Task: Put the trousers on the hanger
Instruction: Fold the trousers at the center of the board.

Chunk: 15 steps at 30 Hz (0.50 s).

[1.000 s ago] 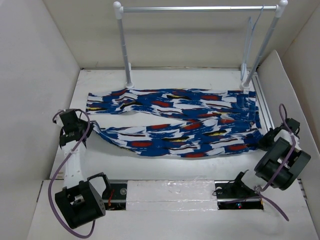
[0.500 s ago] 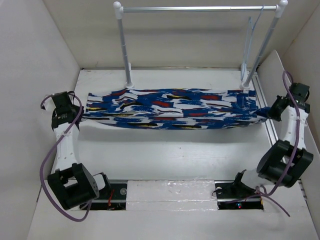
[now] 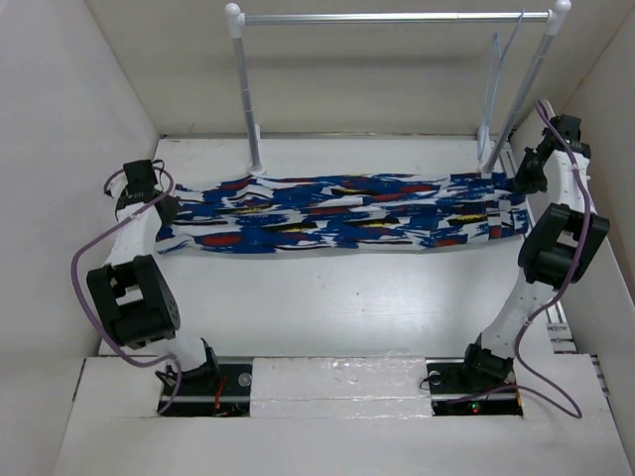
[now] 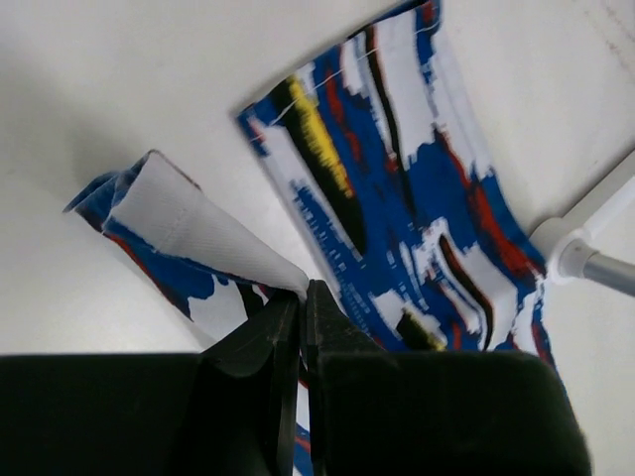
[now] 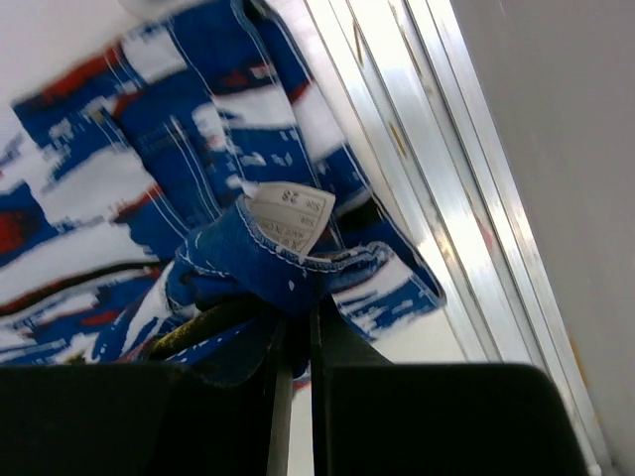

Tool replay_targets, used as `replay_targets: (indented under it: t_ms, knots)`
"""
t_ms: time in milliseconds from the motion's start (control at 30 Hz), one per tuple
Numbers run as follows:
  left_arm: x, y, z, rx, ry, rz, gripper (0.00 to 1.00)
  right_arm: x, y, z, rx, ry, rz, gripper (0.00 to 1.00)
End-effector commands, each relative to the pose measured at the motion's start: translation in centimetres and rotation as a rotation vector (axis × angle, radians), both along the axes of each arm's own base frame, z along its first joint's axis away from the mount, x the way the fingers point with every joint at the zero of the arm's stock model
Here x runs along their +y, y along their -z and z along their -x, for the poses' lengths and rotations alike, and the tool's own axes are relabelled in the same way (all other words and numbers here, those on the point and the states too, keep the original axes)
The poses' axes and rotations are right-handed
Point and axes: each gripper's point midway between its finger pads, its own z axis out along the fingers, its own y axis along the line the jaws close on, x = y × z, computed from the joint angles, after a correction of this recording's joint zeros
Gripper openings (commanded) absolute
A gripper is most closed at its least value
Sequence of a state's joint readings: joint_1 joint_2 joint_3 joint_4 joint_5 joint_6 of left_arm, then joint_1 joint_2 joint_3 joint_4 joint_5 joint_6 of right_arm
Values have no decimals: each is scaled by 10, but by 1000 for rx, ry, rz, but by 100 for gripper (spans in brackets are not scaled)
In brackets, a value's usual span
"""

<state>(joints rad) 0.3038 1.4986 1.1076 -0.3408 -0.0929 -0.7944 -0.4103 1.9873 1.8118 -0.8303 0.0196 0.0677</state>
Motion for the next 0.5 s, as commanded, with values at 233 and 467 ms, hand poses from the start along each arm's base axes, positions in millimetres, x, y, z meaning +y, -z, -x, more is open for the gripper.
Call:
replay_targets:
  t_ms: [233,467]
  knots:
    - [39,-5,-120,32,58,-116,0,-39,-21,-85,-187,-3,77,59]
    - [30,-25,-155,-36,152,-151,89,-16,-48,-80,-327,-51,36,80]
